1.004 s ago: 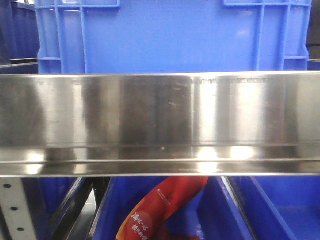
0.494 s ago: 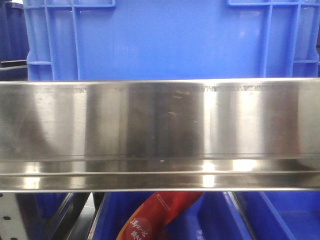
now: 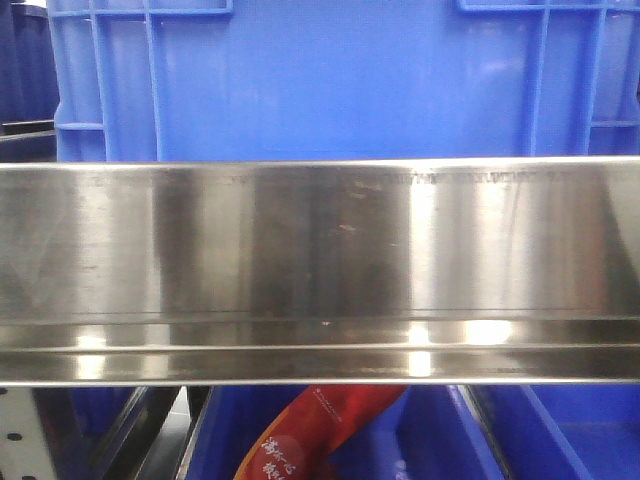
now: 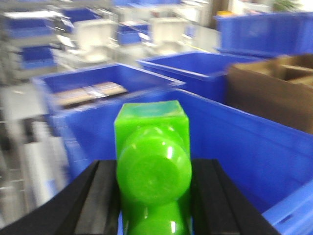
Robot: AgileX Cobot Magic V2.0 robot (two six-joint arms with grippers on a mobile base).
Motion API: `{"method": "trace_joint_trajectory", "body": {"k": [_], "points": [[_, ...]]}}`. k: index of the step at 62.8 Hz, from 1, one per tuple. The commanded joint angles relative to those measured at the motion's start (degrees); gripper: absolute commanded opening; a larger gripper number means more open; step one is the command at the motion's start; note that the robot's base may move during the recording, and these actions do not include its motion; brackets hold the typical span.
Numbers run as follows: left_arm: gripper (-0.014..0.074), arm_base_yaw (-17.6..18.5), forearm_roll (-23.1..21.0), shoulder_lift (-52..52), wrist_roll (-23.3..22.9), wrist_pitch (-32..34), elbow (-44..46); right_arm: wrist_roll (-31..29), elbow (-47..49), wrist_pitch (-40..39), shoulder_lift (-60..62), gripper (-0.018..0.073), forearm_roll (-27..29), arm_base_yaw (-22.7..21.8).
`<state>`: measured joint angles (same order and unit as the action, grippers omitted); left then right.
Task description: Grab block from conveyor and place in blue bin
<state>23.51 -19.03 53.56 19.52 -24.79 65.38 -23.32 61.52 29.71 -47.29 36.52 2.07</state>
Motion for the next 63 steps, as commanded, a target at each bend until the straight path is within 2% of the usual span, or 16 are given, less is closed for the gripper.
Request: {"method": "trace_joint_trajectory", "body": {"k": [1, 8, 13, 20, 24, 38, 41, 45, 52, 55, 59, 63], "points": [[-0.0111, 4.44, 0.42, 4.44, 0.1, 2.29, 1.82, -0.4, 2.63, 0.61, -3.23, -0.0162, 1.46, 2.09], [-0.0111, 9.3, 3.54, 9.66, 0.1, 2.88, 3.98, -1.89, 4.15, 0.19, -6.54, -0.0162, 1.46, 6.97], [-0.0111, 11.6, 4.14, 12.68, -0.01, 4.09, 5.45, -3.93, 4.65, -0.95, -8.87, -0.0162, 1.46, 11.56], [-0.0111, 12.13, 3.53, 17.14, -1.15, 5.65, 7.79, -10.14, 4.65, -5.65, -12.45, -0.0162, 1.46, 18.11], [-0.0111, 12.13, 2.51, 19.53, -3.53, 6.69, 8.77, -11.1, 4.65, -9.68, -15.07, -0.0162, 1.32, 20.84], [-0.0091, 12.13, -1.68, 23.41, -3.79, 9.12, 9.64, -11.1, 4.65, -14.45, -21.85, -0.0162, 1.32, 22.24], [-0.0036, 12.13, -1.68, 23.65, -3.79, 9.21, 9.64, -11.1, 4.65, -14.76, -22.85, -0.0161, 1.32, 22.24], [0.0087, 12.01, -1.68, 23.86, -3.79, 9.21, 9.64, -11.1, 4.7, -14.89, -23.45, -0.0141, 1.32, 22.24], [0.0283, 12.01, -1.68, 23.96, -3.79, 9.21, 9.64, -11.1, 4.7, -14.68, -23.69, 0.0019, 1.32, 22.24], [0.0344, 12.01, -1.68, 24.1, -3.79, 9.35, 9.64, -11.1, 4.7, -14.68, -23.69, 0.0157, 1.32, 22.24], [0.0384, 12.01, -1.68, 24.58, -3.79, 9.35, 9.64, -11.1, 4.7, -15.05, -23.94, 0.0336, 1.32, 22.24], [0.0393, 12.01, -1.68, 25.11, -3.79, 9.35, 9.64, -11.1, 4.7, -15.46, -24.19, 0.0439, 1.32, 22.24]]}}
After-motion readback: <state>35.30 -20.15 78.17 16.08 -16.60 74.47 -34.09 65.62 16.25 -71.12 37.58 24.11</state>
